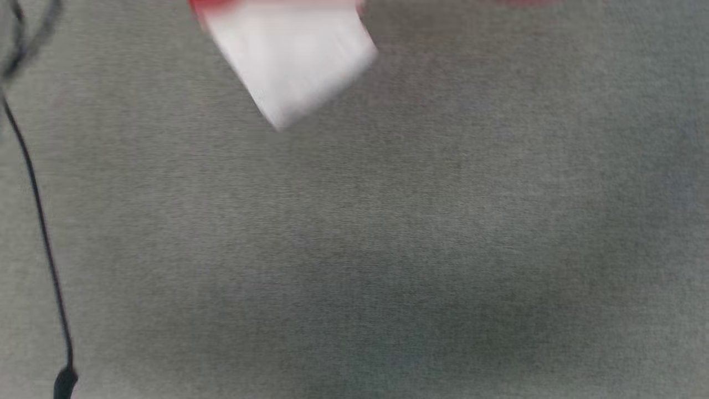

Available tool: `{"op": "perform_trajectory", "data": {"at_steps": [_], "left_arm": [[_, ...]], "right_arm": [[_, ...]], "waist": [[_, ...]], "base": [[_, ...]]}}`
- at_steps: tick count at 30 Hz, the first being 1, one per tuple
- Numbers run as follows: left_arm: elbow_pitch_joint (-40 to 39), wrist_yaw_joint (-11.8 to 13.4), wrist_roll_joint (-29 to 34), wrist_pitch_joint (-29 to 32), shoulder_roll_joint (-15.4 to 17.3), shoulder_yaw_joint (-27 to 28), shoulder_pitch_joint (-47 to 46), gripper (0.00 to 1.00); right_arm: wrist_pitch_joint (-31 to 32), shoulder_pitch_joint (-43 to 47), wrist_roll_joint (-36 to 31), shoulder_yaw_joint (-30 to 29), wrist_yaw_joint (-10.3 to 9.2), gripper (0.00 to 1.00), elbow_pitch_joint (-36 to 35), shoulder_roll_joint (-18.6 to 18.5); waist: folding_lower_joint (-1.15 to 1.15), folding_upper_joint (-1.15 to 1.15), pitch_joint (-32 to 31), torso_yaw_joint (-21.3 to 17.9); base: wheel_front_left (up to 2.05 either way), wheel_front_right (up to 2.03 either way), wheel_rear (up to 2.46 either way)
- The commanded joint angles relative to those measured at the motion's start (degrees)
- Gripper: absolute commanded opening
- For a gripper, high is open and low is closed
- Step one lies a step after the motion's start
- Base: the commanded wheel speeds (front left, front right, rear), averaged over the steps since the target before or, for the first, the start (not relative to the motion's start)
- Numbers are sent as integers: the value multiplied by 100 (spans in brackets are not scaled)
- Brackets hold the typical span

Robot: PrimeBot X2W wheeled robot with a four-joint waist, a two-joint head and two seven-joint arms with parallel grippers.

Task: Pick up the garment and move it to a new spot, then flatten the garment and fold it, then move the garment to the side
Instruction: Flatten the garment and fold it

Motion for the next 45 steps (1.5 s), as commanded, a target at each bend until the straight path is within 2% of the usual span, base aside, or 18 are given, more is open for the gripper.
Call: {"op": "perform_trajectory", "data": {"at_steps": [1, 4, 7, 12, 16, 22, 27, 31, 37, 45], "left_arm": [[155, 16, 81, -76, 55, 144, -281, 0], [174, 16, -119, -105, -99, 457, -520, 0], [25, 16, -119, -97, -199, 338, -268, 0], [-516, 15, -383, -26, -323, 160, 731, 0], [-1243, 15, -564, -40, -260, 60, 1901, 0], [-2422, 15, -559, -76, -11, -21, 3764, 0], [-3252, 12, -278, -102, 191, -28, 5129, 0], [-3843, 12, -37, -105, 264, 193, 6167, 0], [-4396, 12, 417, -107, 304, 577, 7391, 0], [-5322, 12, 715, -108, 573, 806, 8565, 0]], "right_arm": [[-228, -162, -123, -74, -32, 0, 207, 20], [-545, -338, -218, -98, -33, 0, 510, 141], [-605, -209, -185, 9, -32, 0, 701, 205], [-627, 422, 52, 305, -31, 0, 782, 122], [-617, 1207, 424, 554, -30, 0, 505, -65], [-589, 2679, 1142, 876, -25, 0, -305, -505], [-505, 4067, 1727, 1102, -23, 0, -1372, -1046], [-494, 5077, 2023, 1095, -22, 0, -2146, -1480], [-444, 6283, 2197, 768, -22, 0, -3101, -1894], [-317, 7760, 2210, -155, -22, 0, -4012, -2022]], "waist": [[0, 0, 109, -122], [0, 0, 146, -137], [0, 0, 162, -107], [0, 0, 121, -47], [0, 0, -4, 12], [0, 0, -312, 25], [0, 0, -559, 40], [0, 0, -694, -12], [0, 0, -791, -111], [0, 0, -779, -171]], "base": [[0, 0, 0], [0, 0, 0], [0, 0, 0], [0, 0, 0], [0, 0, 0], [0, 0, 0], [0, 0, 0], [0, 0, 0], [0, 0, 0], [0, 0, 0]]}}
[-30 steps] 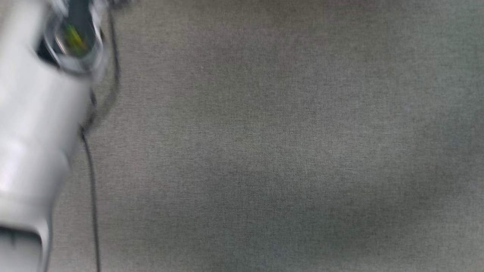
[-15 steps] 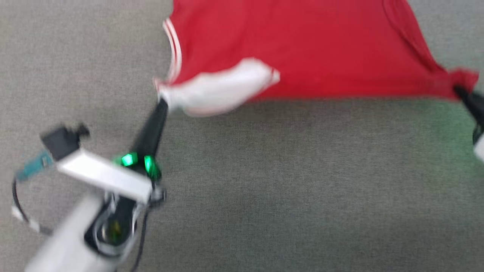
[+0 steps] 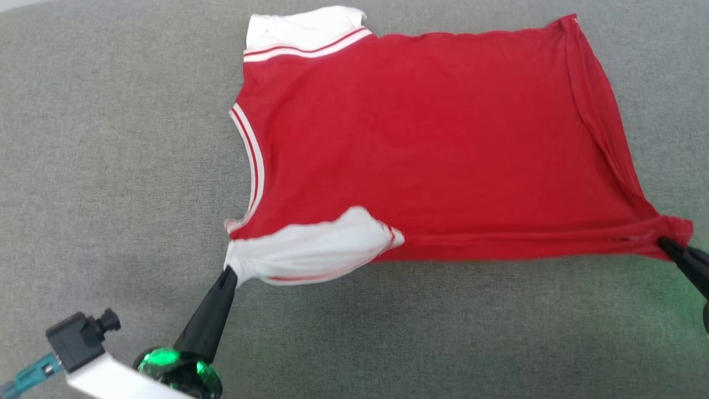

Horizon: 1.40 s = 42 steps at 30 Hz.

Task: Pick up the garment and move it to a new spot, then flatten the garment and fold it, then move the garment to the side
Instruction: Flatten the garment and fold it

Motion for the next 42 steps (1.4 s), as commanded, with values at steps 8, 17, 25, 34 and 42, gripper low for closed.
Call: {"op": "perform_trajectory", "data": {"at_steps": [8, 17, 25, 34, 42], "left_arm": [[-140, 6, 205, -5, 108, -66, -423, 0], [879, 6, -266, 450, -60, -393, -2377, 0], [1847, 6, -461, 516, -204, -645, -3306, 0], [2984, 6, -384, 468, -202, -1110, -3799, 0], [3211, 6, 216, 264, 220, -1681, -4227, 100]], "right_arm": [[389, 464, -314, -1071, -8, 0, -536, 467], [1461, -803, -889, -1381, -7, 0, -204, 1141], [1760, -1771, -1222, -1261, -7, 0, 415, 1513], [1604, -2138, -1277, -1003, -7, 0, 898, 1658], [1335, -2027, -1191, -894, -7, 100, 969, 1604]], "waist": [[0, 0, 124, 56], [0, 0, 534, 37], [0, 0, 801, 11], [0, 0, 921, 24], [0, 0, 655, 19]], "base": [[0, 0, 0], [0, 0, 0], [0, 0, 0], [0, 0, 0], [0, 0, 0]]}}
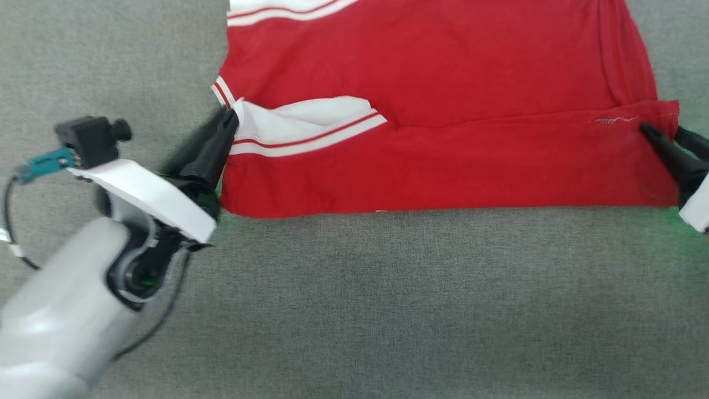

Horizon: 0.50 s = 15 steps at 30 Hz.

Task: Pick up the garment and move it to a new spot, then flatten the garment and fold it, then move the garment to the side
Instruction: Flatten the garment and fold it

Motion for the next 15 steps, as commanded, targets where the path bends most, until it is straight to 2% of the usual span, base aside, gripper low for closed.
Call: {"op": "perform_trajectory", "data": {"at_steps": [1, 5, 7, 10, 15], "left_arm": [[-8, 6, 194, -55, 185, -93, -136, 100], [56, 17, 761, 136, 646, -391, -390, 100], [-62, 150, 891, 428, 807, -514, -469, 100], [-416, 475, 966, 1158, 1070, -755, -528, 100], [-1226, 1175, 507, 2884, 1416, -1178, -375, 100]], "right_arm": [[-84, 103, 39, -16, -2, 100, -14, -17], [-181, 291, 54, -49, -2, 100, -109, -78], [-217, 395, 52, -78, -2, 100, -164, -93], [-242, 524, 64, -124, -2, 100, -278, -86], [-202, 622, -19, -160, -2, 100, -444, -6]], "waist": [[0, 0, -153, 5], [0, 0, -415, 14], [0, 0, -533, 10], [0, 0, -670, -13], [0, 0, -730, -90]], "base": [[0, 0, 0], [0, 0, 0], [0, 0, 0], [0, 0, 0], [0, 0, 0]]}}
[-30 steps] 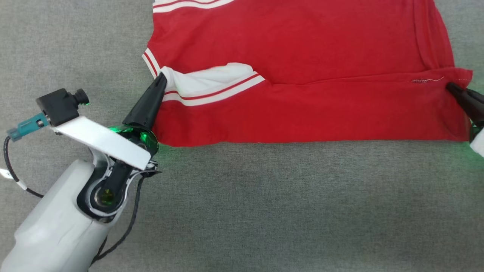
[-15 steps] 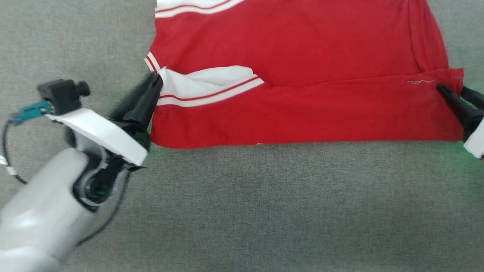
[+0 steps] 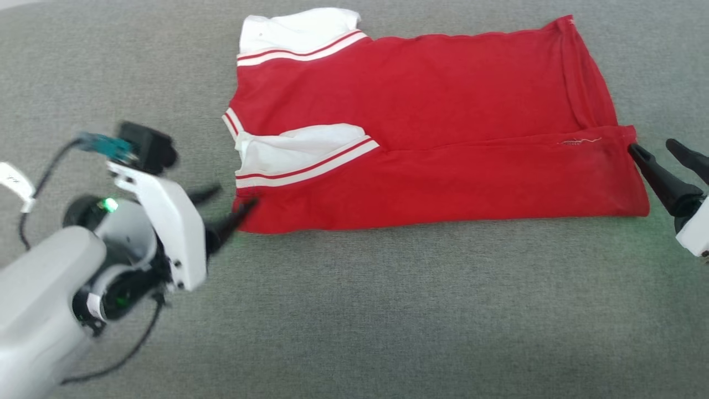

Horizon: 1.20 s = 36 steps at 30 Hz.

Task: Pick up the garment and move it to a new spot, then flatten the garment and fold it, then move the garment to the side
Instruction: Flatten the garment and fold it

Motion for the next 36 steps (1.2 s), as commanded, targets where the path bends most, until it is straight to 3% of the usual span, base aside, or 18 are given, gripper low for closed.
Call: {"op": "perform_trajectory", "data": {"at_steps": [1, 8, 16, 18, 20, 26, 36], "left_arm": [[-232, 180, -191, 415, 65, -82, 72, 100], [15, 735, -496, 1195, 29, -159, -63, 100], [876, 651, -1002, 1797, -498, -278, -77, 98], [1015, 535, -1101, 1932, -645, -331, -54, 44], [1127, 415, -1125, 1975, -741, -353, -88, 0], [1175, 201, -1012, 1906, -848, -398, -192, 0], [1261, 14, -755, 1676, -1168, -431, -426, 0]], "right_arm": [[14, 45, -55, -9, -2, 100, -74, 57], [91, -76, -107, 29, -2, 100, -252, 139], [88, -197, -84, 26, -2, 100, -283, 84], [89, -214, -83, 35, -2, 100, -290, 62], [128, -227, -102, 67, -2, 100, -306, 32], [458, -304, -203, 256, -2, 100, -387, -250], [1885, -489, -207, 943, -2, 100, -203, -735]], "waist": [[0, 0, 14, -44], [0, 0, 232, -232], [0, 0, 466, -395], [0, 0, 510, -417], [0, 0, 543, -427], [0, 0, 604, -390], [0, 0, 800, -115]], "base": [[0, 0, 0], [0, 0, 0], [0, 0, 0], [0, 0, 0], [0, 0, 0], [0, 0, 0], [0, 0, 0]]}}
